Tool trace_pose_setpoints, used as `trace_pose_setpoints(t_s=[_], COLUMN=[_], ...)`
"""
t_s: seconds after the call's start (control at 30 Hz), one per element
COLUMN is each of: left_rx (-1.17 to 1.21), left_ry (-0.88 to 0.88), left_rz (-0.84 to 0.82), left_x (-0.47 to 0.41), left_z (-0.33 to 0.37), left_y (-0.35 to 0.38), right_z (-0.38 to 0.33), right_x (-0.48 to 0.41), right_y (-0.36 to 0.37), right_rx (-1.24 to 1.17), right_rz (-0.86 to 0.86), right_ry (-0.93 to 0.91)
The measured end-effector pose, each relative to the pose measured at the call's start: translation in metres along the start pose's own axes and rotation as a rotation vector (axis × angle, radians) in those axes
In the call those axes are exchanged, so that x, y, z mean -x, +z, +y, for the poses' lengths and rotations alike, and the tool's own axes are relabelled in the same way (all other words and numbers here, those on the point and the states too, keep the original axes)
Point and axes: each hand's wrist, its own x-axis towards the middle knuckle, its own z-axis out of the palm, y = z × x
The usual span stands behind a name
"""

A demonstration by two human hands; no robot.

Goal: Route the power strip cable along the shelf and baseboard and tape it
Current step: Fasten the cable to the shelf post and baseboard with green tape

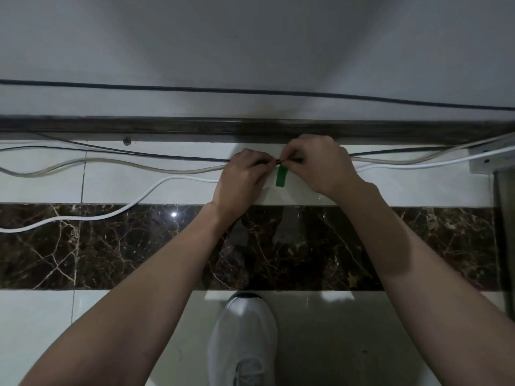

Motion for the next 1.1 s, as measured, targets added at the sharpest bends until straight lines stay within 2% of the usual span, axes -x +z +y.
trace_pose_setpoints(t_s=[0.3, 0.47, 1.1], left_rx=[0.035, 0.033, 0.070], left_ry=[0.002, -0.005, -0.063], left_rz=[0.011, 0.017, 0.112], left_x=[0.001, 0.002, -0.005], left_z=[0.000, 0.003, 0.002], left_y=[-0.004, -0.004, 0.008], right_z=[-0.003, -0.002, -0.001], right_x=[0.000, -0.002, 0.000], right_y=[0.009, 0.015, 0.040], right_rx=[0.069, 0.083, 0.046], right_rz=[0.171, 0.177, 0.404], right_ry=[-0.089, -0.072, -0.070])
